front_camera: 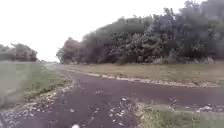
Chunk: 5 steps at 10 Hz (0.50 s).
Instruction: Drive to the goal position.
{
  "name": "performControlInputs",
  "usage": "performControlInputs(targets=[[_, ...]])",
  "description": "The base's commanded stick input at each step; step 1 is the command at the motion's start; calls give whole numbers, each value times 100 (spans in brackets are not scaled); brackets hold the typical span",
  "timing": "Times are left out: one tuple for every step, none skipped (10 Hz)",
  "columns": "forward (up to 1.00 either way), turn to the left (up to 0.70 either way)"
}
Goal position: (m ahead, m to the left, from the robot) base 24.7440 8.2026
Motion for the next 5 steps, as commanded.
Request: performControlInputs(targets=[[0, 0], [0, 0], [0, 0], [0, 0], [0, 0]])
